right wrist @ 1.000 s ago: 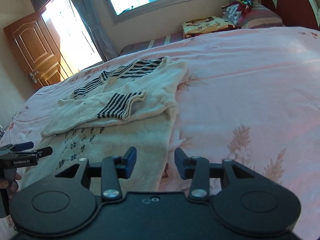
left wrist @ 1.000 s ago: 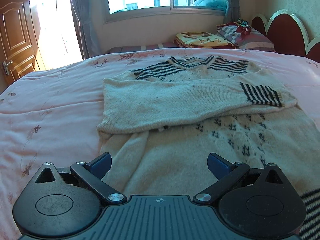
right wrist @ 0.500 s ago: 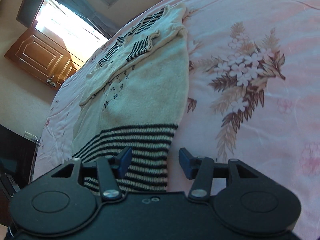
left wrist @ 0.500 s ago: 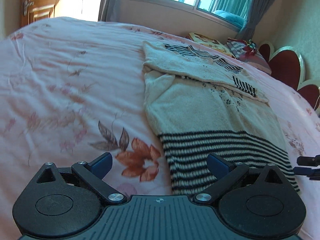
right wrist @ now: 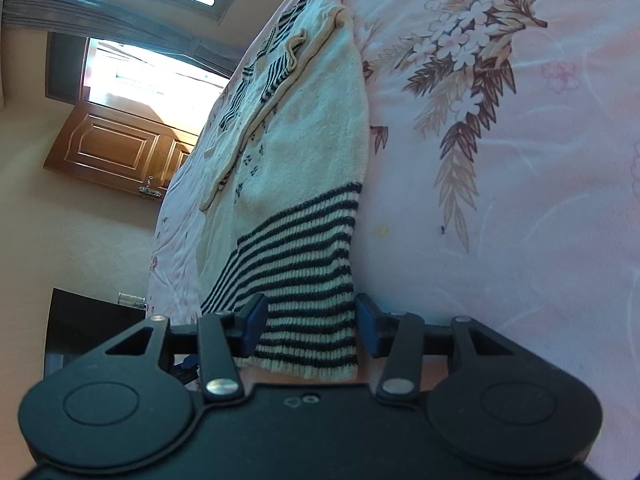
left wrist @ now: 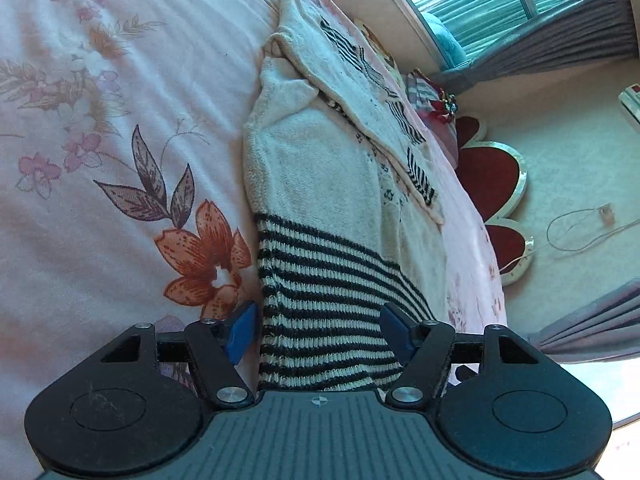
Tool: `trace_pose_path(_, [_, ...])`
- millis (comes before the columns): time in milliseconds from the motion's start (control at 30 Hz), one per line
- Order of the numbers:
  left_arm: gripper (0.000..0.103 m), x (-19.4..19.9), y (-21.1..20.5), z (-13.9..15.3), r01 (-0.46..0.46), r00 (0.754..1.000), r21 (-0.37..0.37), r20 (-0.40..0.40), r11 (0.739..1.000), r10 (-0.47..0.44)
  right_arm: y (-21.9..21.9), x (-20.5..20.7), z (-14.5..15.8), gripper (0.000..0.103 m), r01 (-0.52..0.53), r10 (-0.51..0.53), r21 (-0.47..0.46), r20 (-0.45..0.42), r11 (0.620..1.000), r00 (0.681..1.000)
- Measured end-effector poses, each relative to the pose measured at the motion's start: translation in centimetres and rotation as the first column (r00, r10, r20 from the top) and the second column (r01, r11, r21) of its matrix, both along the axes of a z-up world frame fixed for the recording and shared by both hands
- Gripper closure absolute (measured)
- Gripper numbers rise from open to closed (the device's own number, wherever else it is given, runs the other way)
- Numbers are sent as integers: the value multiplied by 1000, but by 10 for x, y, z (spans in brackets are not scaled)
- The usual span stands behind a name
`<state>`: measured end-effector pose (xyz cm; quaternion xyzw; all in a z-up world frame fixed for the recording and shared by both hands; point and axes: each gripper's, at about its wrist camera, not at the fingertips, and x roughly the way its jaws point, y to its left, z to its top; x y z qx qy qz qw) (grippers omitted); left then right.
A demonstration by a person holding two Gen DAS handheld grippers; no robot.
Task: Fold small clothes
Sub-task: 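Roll both tools and close them on the striped hem band, then lift the striped hem with both tools and fold it toward the collar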
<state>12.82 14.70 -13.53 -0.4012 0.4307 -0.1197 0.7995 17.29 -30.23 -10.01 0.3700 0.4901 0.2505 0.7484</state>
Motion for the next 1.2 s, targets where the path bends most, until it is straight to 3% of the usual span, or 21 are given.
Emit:
trace_pose_path(100, [36, 6, -7, 0, 9, 1000, 3, 14, 1000, -9, 6, 6, -2, 66, -22, 22, 5, 7, 1000, 1000])
trace_pose_path(233, [36, 19, -10, -6, 11, 1000, -52, 28, 999, -9, 15, 11, -4, 72, -49, 49, 10, 14, 999, 999])
trace_pose_path(333, [36, 20, -13, -5, 14, 999, -49, 31, 999, -13, 17, 10, -2, 73, -61, 61, 2, 16, 998, 998])
trace_pose_path(433, [45, 13, -19, -4, 25, 999, -20, 30, 999, -25, 18, 7, 1, 72, -78, 78, -10, 20, 997, 997])
trace_pose_path(500, [47, 10, -17, -8, 19, 999, -49, 31, 999, -18, 17, 6, -1, 72, -74, 75, -7, 16, 997, 997])
trace_pose_path(600, [55, 10, -10, -15, 4, 1000, -75, 29, 997, -2, 18, 10, -4, 76, -56, 56, 4, 7, 998, 998])
trace_pose_path(700, [69, 12, -8, -21, -5, 1000, -74, 23, 997, 7, 21, 12, -7, 84, -29, 29, -5, 7, 1000, 1000])
trace_pose_path(800, [95, 16, -7, -27, -25, 1000, -45, 3, 999, 25, 25, 12, -8, 90, -13, 13, -6, 12, 1000, 1000])
trace_pose_path(933, [98, 9, -7, -21, -42, 998, -22, 43, 999, 43, 27, 10, -2, 96, 0, 1, -40, 25, 999, 1000])
trace_pose_path(1033, [98, -9, 3, -12, -69, 993, -32, 96, 997, 72, 20, 1, 14, 97, 21, -18, -30, 90, 999, 996])
trace_pose_path(1133, [98, -13, 13, -20, -73, 996, 27, 49, 997, 72, 13, -4, 13, 97, 27, -22, -49, 104, 998, 994])
trace_pose_path(1200, [98, -11, 19, -25, -93, 995, -22, 47, 995, 94, 17, -1, 5, 97, 19, -12, -79, 81, 997, 997])
